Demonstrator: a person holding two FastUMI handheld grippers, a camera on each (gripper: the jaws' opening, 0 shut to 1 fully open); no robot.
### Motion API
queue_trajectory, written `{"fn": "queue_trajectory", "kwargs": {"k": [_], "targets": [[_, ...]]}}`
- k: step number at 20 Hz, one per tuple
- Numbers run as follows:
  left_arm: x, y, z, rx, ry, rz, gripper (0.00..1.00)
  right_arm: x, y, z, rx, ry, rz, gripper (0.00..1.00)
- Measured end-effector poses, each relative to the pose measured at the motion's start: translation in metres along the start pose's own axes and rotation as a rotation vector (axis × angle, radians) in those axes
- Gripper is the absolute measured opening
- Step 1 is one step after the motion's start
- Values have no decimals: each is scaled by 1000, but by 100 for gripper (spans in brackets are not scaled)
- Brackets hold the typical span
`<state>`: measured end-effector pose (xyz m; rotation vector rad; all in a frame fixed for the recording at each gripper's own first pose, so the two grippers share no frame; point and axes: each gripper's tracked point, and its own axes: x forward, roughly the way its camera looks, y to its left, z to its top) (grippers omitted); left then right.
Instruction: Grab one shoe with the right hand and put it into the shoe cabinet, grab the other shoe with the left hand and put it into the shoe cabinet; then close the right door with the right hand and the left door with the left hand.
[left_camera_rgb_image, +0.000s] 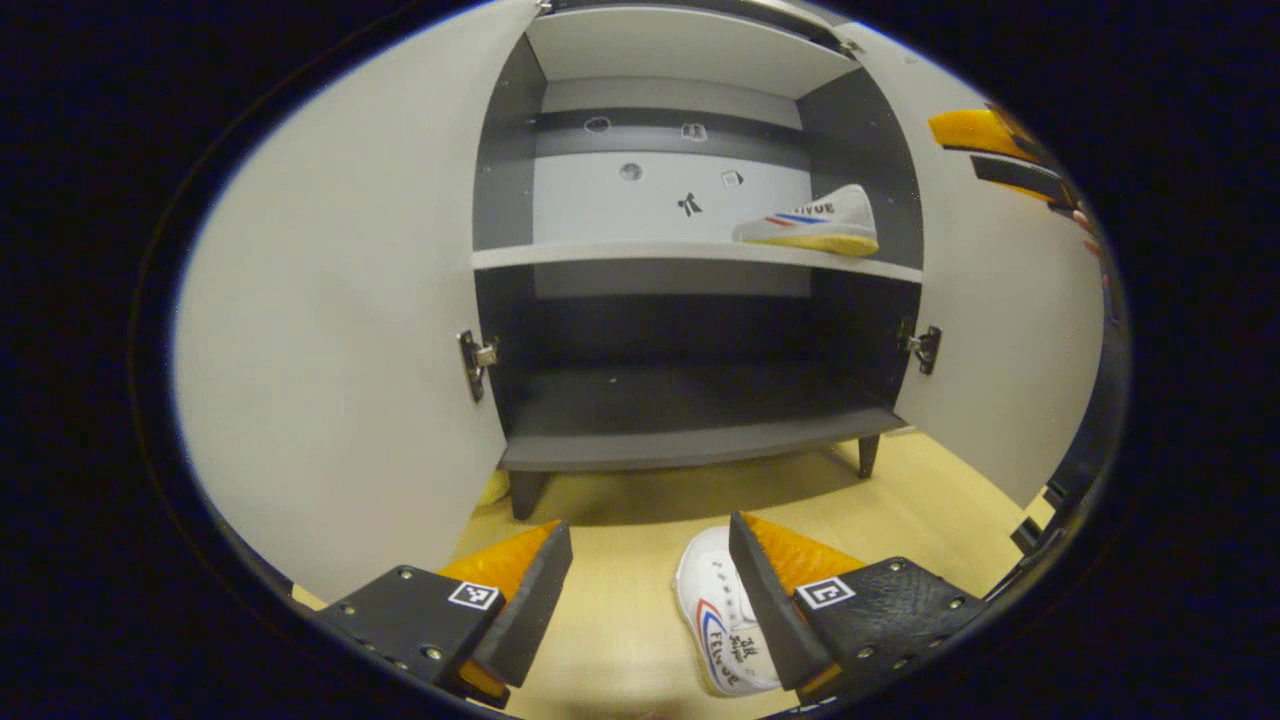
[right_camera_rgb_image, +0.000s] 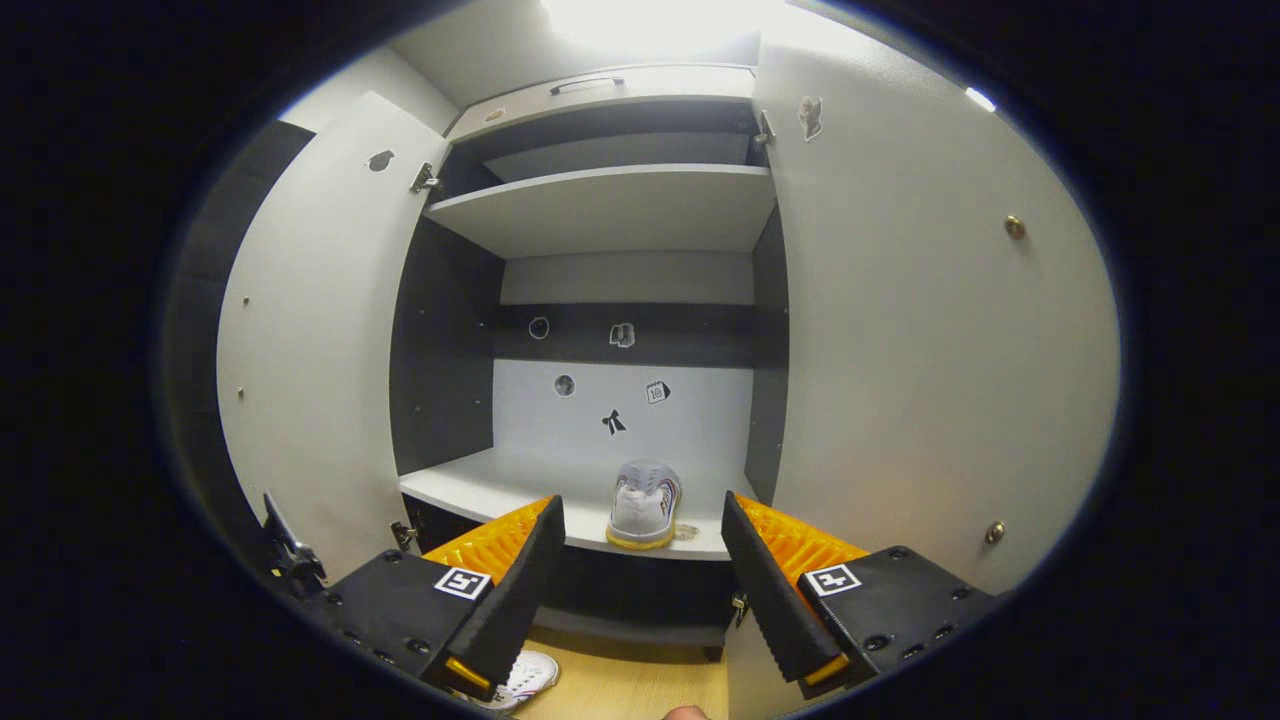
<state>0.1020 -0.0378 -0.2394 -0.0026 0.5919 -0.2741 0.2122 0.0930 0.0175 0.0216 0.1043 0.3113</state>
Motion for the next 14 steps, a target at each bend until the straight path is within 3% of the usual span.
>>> {"fn": "queue_trajectory", "kwargs": {"k": [9, 14], "targets": [[41, -22, -80, 16, 183, -58, 91, -43, -3, -27, -10, 52, -18, 98], [50, -21, -102, -17, 282, -77, 92, -53, -6, -32, -4, 77, -24, 98]]}}
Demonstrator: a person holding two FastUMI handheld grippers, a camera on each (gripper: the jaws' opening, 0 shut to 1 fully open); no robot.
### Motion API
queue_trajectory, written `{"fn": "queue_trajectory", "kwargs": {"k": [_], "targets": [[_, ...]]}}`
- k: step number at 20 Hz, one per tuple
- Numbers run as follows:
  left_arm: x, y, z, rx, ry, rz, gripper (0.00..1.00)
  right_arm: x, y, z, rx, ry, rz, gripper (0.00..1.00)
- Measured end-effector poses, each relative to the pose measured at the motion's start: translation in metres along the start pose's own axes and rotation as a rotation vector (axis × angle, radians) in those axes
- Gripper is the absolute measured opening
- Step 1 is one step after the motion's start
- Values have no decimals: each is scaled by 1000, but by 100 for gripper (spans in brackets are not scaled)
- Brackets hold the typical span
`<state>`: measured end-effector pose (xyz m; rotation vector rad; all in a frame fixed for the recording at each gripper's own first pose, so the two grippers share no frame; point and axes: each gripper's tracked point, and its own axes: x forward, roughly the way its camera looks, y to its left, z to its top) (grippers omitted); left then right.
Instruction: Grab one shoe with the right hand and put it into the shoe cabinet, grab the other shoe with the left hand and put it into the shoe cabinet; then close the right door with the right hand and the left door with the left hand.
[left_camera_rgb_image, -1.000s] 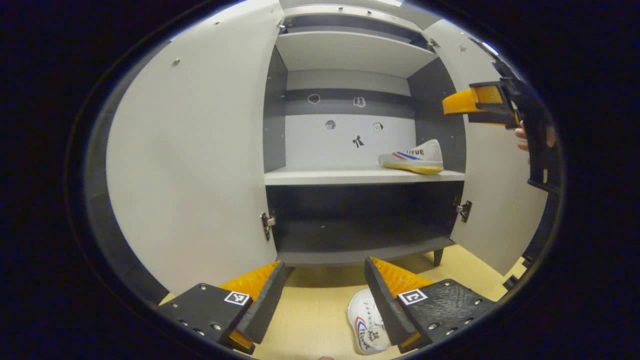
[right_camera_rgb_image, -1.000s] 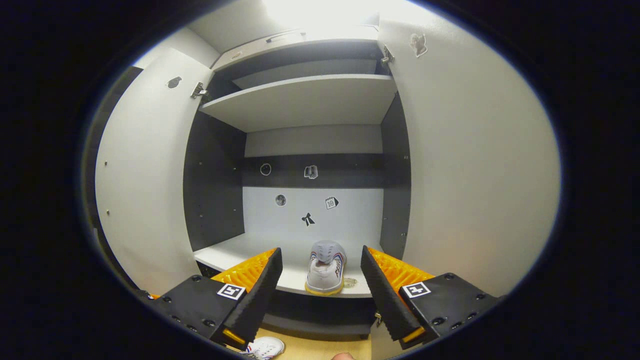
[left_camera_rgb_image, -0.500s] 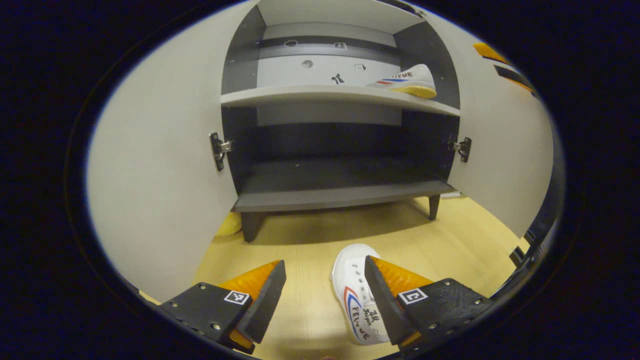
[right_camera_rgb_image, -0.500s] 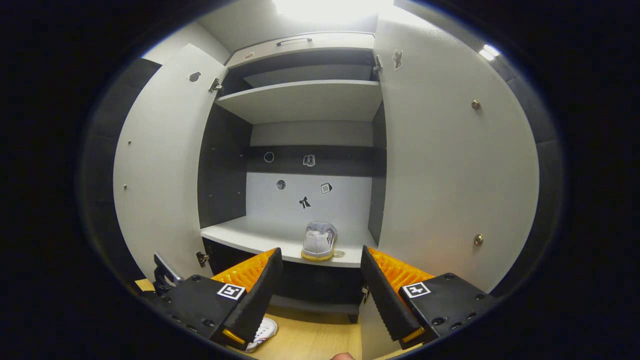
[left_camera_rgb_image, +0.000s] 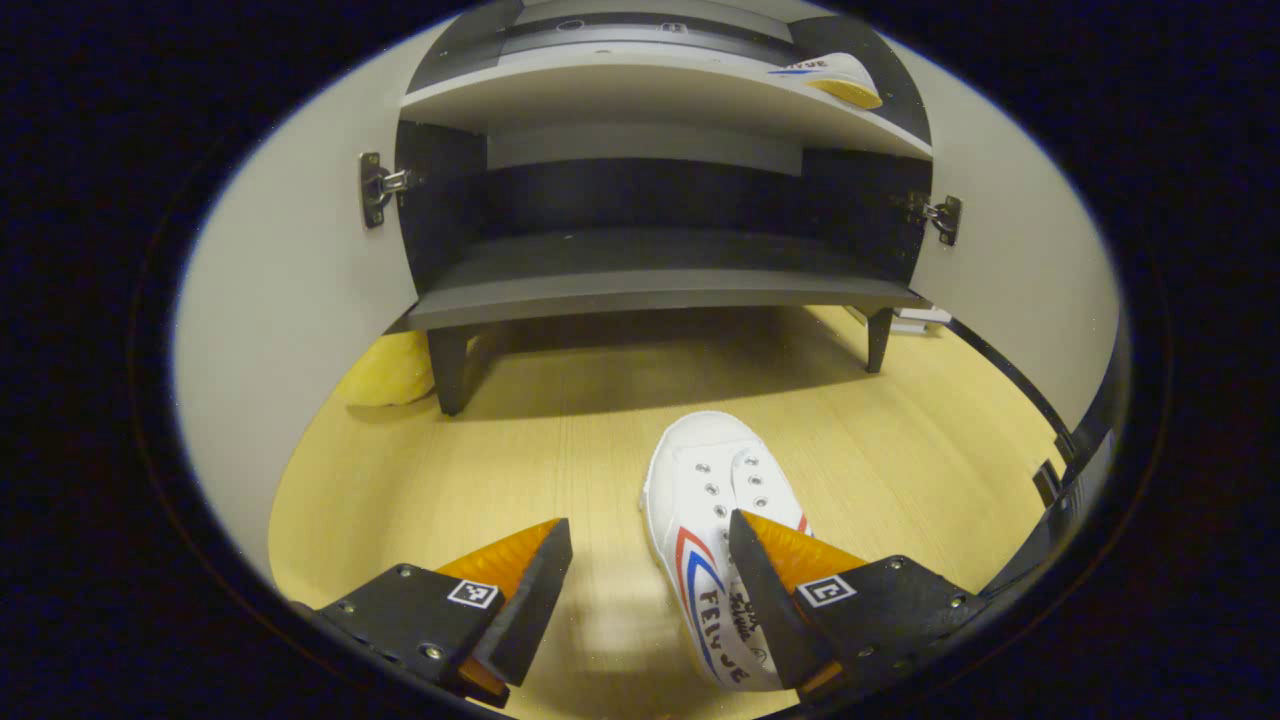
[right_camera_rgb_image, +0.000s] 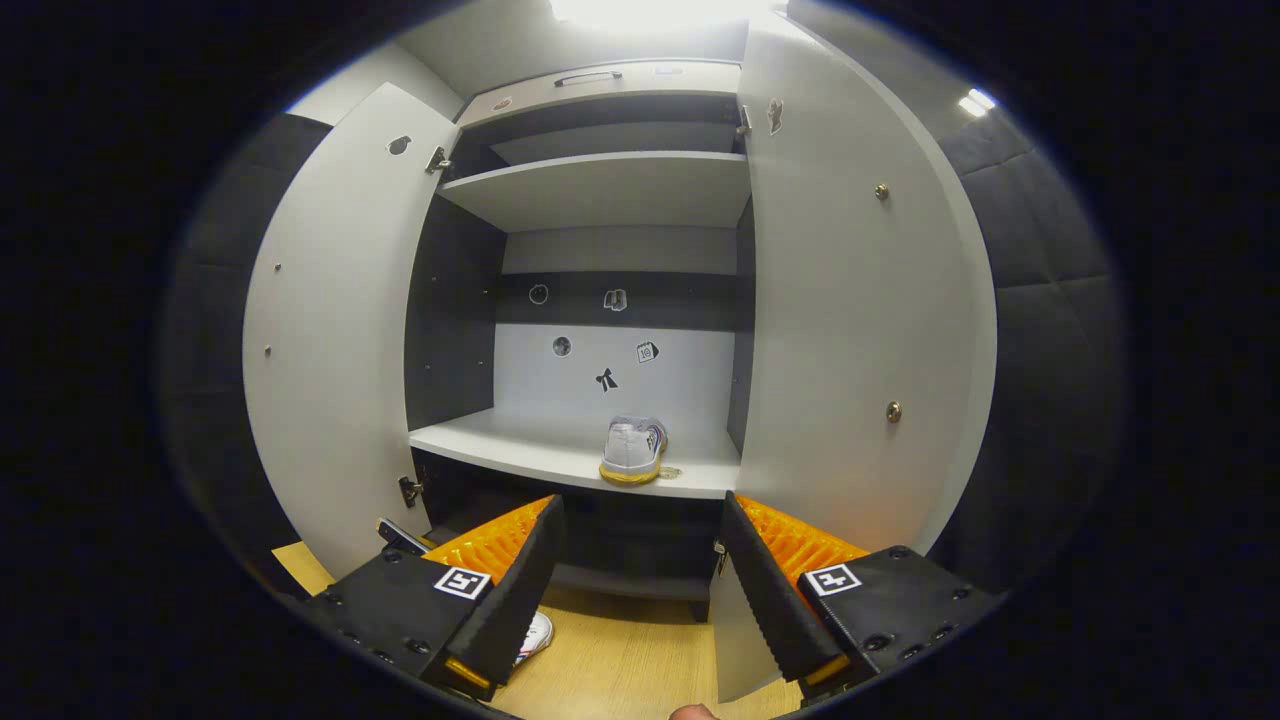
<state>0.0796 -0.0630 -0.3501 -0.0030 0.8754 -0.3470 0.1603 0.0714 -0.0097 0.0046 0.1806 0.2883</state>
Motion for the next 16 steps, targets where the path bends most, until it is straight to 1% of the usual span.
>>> {"fn": "queue_trajectory", "kwargs": {"k": [1, 2, 3, 4, 5, 6, 7, 8, 9, 10, 12, 13, 14, 15, 16], "targets": [[1, 2, -1, -2, 21, -1, 92, 0, 0, -1, -2, 3, -1, 98], [1, 1, -1, -5, 35, -7, 98, -1, -1, -1, -7, 7, -3, 98], [3, -1, -1, -7, 46, -17, 99, -2, -3, -2, -11, 10, -6, 98], [4, 0, -8, -3, 61, -23, 94, -2, -4, -3, -12, 13, -9, 98], [6, -1, -9, 5, 67, -24, 95, -3, -4, -3, -8, 15, -9, 98], [7, -2, -11, 12, 69, -27, 100, -4, -4, -2, -4, 15, -9, 98], [8, -5, -10, 10, 73, -40, 100, -4, -4, -3, -2, 15, -11, 98], [9, -10, -12, 0, 78, -66, 86, -3, -5, -2, -2, 14, -13, 98], [8, -18, -12, -12, 84, -87, 94, -4, -6, -2, -2, 15, -14, 98], [11, -21, -14, -12, 90, -95, 72, -5, -6, -2, -2, 15, -14, 98], [10, -20, -11, 8, 95, -81, 48, -6, -7, -1, -2, 13, -17, 98], [9, -20, -10, 5, 92, -70, 45, -7, -7, -1, -2, 13, -17, 98], [9, -18, -9, -5, 93, -52, 32, -7, -8, 0, -3, 13, -19, 98], [10, -16, -6, -36, 78, -53, 33, -8, -8, 0, -4, 13, -20, 98], [5, -15, -1, -55, 69, -43, 14, -8, -8, 1, -6, 11, -22, 98]]}}
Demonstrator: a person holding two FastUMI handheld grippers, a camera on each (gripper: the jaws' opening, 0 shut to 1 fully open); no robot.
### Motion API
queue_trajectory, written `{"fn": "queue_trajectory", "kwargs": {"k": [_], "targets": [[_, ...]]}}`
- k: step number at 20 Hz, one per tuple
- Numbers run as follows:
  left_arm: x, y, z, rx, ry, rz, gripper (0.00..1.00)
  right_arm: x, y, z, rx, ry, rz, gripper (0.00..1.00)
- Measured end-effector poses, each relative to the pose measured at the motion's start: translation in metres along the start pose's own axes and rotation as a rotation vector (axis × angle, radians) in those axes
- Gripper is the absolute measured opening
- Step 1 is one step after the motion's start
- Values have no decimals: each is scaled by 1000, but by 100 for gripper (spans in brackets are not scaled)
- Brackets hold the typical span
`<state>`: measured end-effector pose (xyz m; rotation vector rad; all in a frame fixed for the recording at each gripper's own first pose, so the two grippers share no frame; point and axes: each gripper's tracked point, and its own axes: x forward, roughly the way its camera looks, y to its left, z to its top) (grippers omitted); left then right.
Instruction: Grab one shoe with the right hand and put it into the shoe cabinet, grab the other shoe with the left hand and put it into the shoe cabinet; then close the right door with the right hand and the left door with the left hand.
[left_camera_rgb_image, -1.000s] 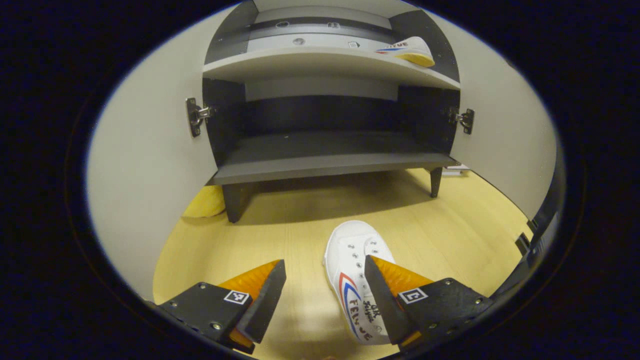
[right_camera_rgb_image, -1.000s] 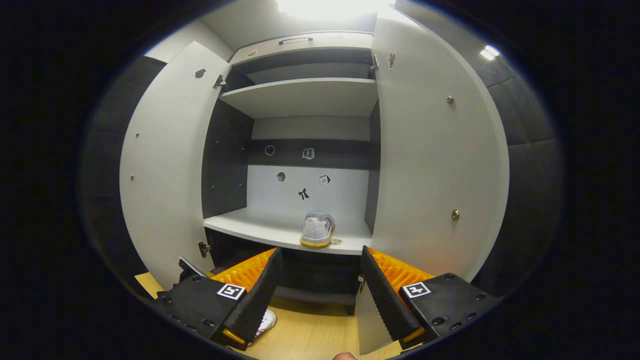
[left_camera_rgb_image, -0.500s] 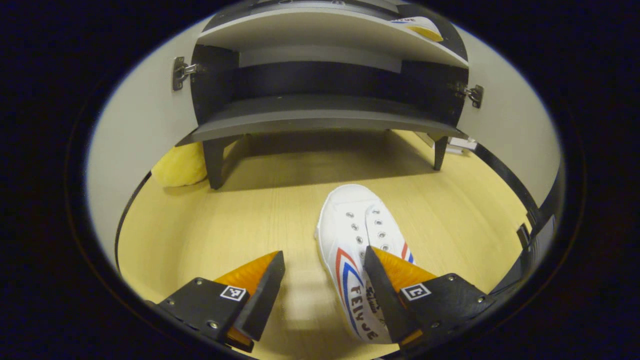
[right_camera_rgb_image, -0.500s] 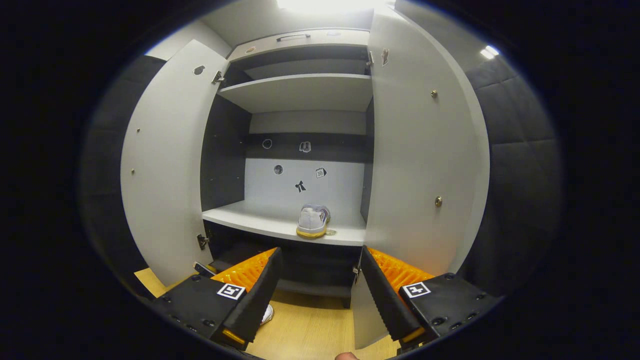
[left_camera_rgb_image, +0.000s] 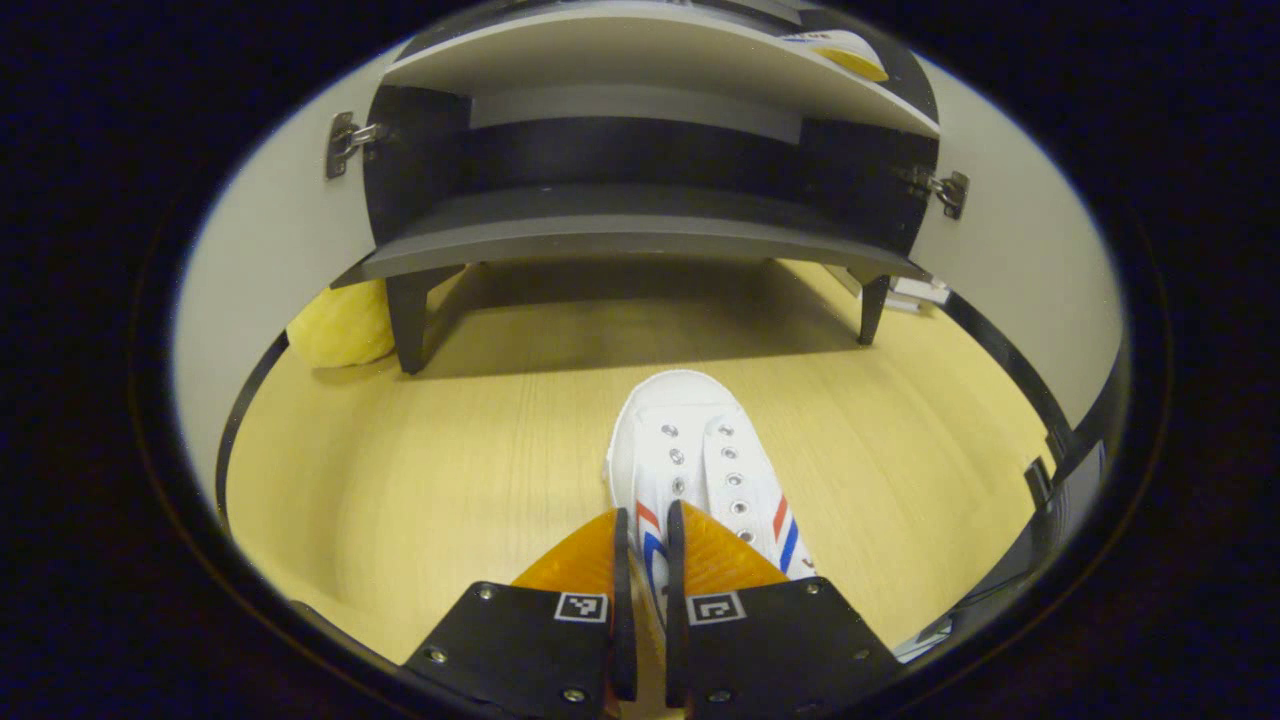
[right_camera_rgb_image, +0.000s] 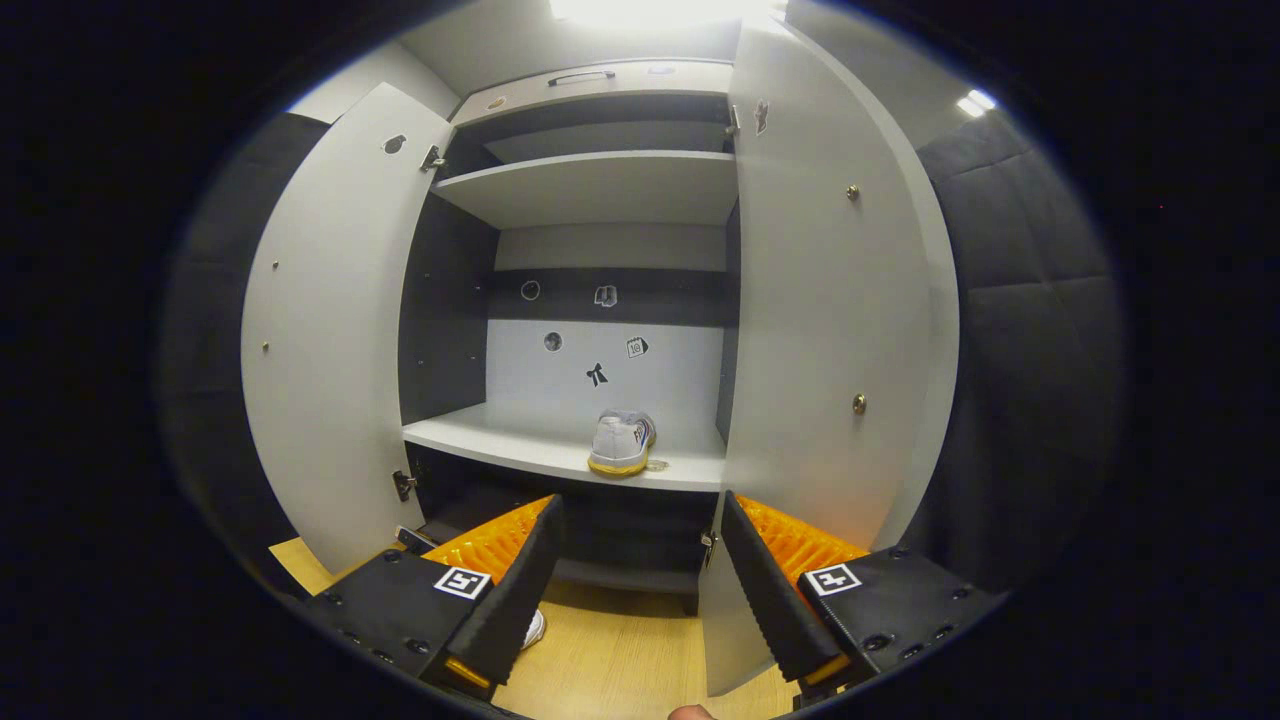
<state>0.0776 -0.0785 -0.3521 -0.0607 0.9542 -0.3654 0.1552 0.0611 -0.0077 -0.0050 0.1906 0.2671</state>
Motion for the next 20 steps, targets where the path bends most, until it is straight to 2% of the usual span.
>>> {"fn": "queue_trajectory", "kwargs": {"k": [1, 3, 5, 13, 20], "targets": [[9, -2, 3, -31, -11, -5, 13, -1, -1, 1, -1, -1, -2, 98], [2, 0, 5, -26, -25, 7, 2, -4, -3, 3, -1, -6, -3, 98], [-1, 3, 15, 12, -49, 28, 2, -6, -4, 6, -3, -13, -7, 98], [-37, 11, 54, 2, -198, 11, 1, -16, 5, 19, -11, -40, 10, 98], [-43, 6, 52, -4, -379, -1, 1, -22, 7, 28, 3, -64, 23, 99]]}}
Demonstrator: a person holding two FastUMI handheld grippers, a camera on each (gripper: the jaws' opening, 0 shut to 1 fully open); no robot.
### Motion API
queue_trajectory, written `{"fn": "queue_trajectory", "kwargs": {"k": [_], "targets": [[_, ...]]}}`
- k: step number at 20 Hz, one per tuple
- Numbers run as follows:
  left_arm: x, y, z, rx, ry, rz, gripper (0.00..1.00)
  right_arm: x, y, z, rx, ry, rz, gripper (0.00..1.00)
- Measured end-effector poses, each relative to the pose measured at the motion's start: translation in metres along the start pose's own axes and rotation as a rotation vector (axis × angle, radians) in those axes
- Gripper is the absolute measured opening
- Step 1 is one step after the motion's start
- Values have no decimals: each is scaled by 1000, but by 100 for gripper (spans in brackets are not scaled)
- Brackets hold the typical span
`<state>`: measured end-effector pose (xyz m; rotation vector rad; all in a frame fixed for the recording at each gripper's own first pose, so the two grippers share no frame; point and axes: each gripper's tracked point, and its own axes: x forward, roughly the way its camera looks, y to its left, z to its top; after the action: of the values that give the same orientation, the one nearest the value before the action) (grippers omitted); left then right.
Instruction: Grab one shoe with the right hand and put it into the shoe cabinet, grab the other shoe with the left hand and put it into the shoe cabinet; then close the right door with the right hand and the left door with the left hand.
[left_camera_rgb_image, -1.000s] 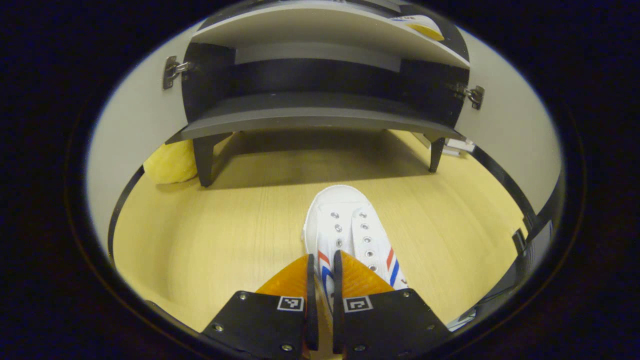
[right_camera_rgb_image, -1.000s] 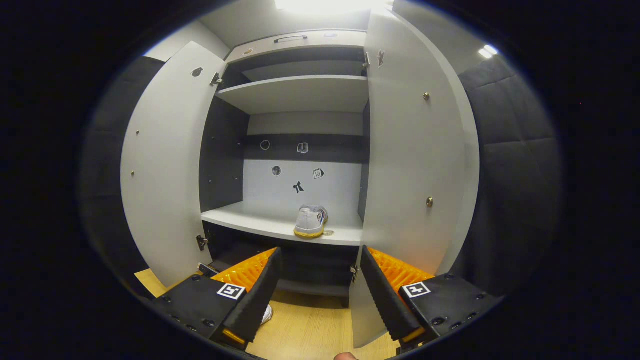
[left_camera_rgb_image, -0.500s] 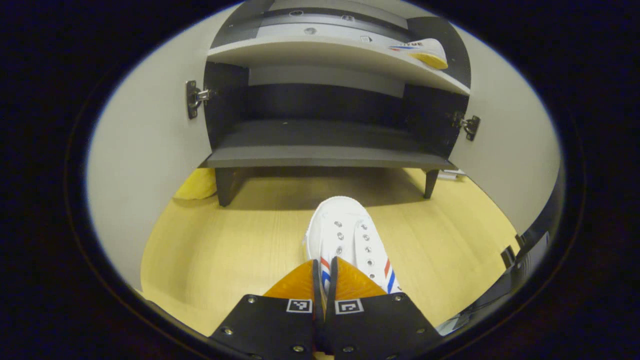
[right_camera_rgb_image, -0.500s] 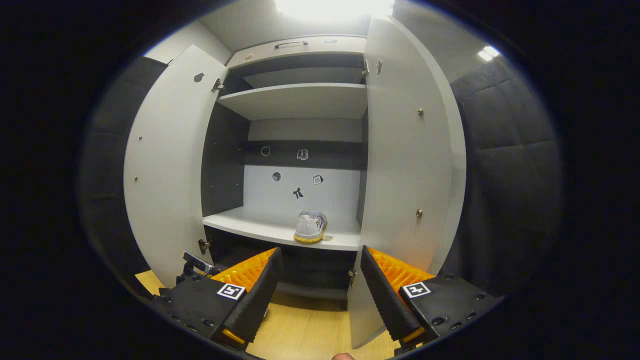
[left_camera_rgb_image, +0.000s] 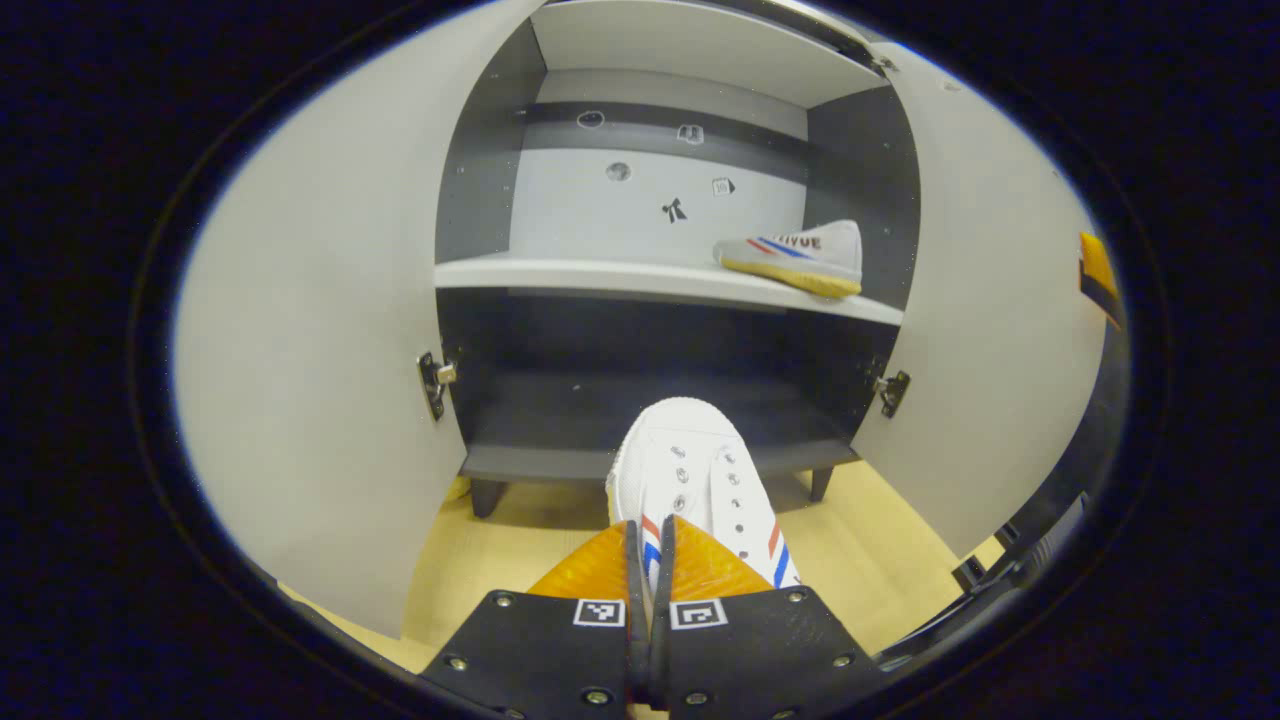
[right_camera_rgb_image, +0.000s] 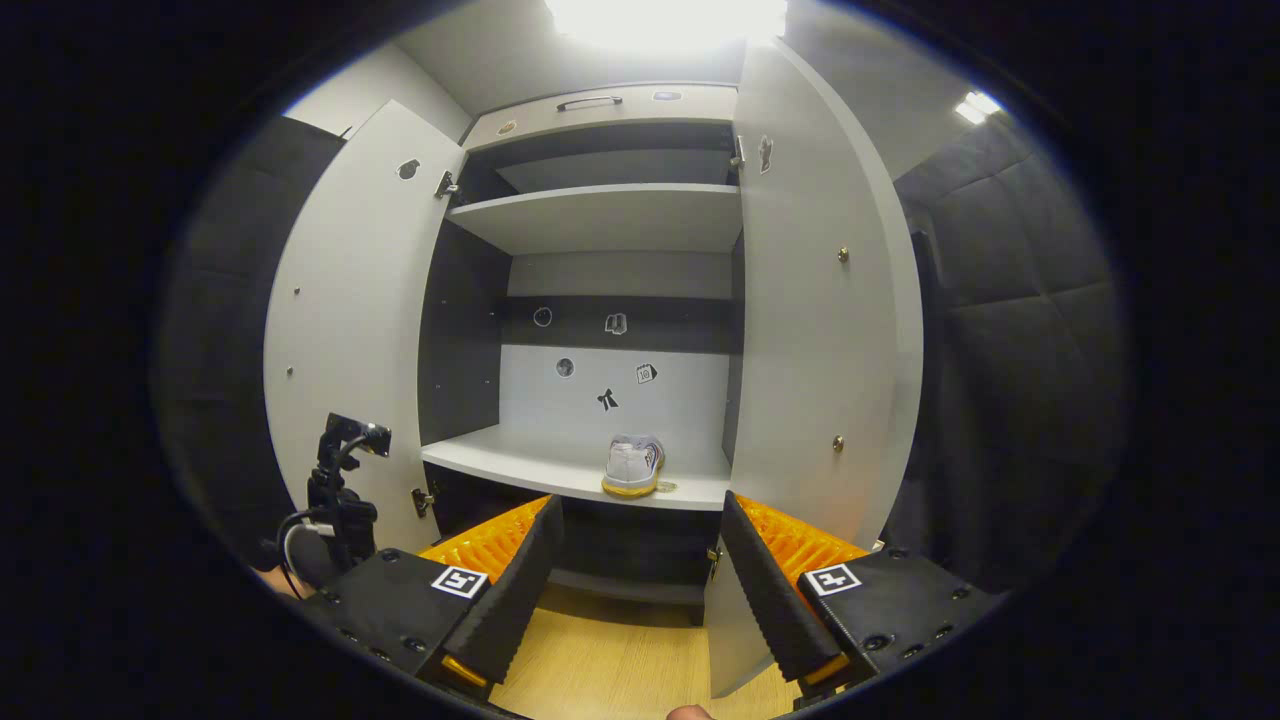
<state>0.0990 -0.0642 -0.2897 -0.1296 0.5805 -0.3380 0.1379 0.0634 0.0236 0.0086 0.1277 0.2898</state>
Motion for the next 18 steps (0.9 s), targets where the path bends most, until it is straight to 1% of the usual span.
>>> {"fn": "queue_trajectory", "kwargs": {"k": [6, 12, 15, 16, 18], "targets": [[5, 1, -1, 2, -135, -23, 1, -2, -3, 2, 7, -13, 6, 100], [13, -5, 11, 14, -234, -8, 1, -6, -11, 2, 4, -29, 3, 100], [23, -3, 32, 13, -272, -9, 1, -6, -15, -4, 3, -21, 0, 100], [28, -1, 40, 16, -281, -7, 0, -6, -17, -6, 4, -16, -3, 100], [30, 0, 42, 22, -298, -3, 1, -3, -19, -11, 7, -12, -1, 99]]}}
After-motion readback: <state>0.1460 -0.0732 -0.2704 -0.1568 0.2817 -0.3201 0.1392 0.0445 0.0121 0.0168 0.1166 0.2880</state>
